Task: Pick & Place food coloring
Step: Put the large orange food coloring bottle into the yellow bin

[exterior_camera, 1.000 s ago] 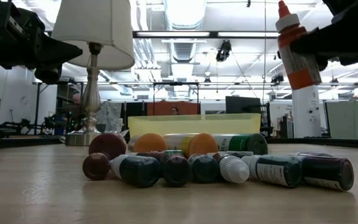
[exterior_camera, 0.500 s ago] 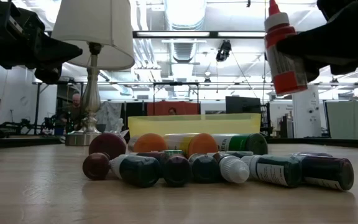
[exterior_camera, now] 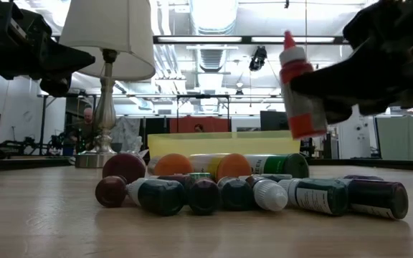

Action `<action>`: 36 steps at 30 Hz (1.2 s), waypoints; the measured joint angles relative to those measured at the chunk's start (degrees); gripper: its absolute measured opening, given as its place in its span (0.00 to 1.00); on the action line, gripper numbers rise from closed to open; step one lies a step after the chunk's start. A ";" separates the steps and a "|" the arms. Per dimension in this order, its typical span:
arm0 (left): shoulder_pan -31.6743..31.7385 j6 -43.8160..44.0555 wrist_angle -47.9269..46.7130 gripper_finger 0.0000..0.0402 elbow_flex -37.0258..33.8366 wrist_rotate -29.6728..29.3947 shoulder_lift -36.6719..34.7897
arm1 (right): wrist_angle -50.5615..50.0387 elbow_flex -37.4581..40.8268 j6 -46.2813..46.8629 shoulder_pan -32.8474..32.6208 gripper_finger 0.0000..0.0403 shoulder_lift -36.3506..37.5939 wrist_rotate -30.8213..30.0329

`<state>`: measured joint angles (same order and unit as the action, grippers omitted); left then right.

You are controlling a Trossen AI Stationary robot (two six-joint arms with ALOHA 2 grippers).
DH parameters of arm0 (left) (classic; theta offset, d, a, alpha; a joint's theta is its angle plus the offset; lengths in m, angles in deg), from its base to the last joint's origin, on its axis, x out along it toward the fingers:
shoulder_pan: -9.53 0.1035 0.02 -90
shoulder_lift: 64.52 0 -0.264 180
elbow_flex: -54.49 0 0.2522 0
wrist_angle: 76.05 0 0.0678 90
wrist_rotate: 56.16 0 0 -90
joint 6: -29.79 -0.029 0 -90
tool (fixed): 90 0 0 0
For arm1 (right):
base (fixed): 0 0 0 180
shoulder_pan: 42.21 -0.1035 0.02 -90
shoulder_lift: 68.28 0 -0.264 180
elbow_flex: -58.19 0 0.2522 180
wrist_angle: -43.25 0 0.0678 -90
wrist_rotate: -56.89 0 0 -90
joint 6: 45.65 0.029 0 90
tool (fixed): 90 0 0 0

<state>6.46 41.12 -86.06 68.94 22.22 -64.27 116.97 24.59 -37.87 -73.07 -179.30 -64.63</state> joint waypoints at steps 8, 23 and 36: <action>-0.01 0.01 0.02 0.00 0.00 -0.02 0.00 | 1.40 -1.75 -0.99 2.32 0.30 -3.93 -0.12; 0.00 0.01 0.04 0.00 -0.02 0.00 0.00 | 1.97 -2.53 -0.21 4.91 0.30 -9.20 -0.08; -0.02 0.00 0.04 0.00 0.00 0.00 0.00 | 1.81 -2.55 2.17 4.91 0.30 -9.98 -0.08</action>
<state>6.44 41.12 -86.02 68.93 22.22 -64.27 118.78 22.04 -35.70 -68.16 -189.29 -64.71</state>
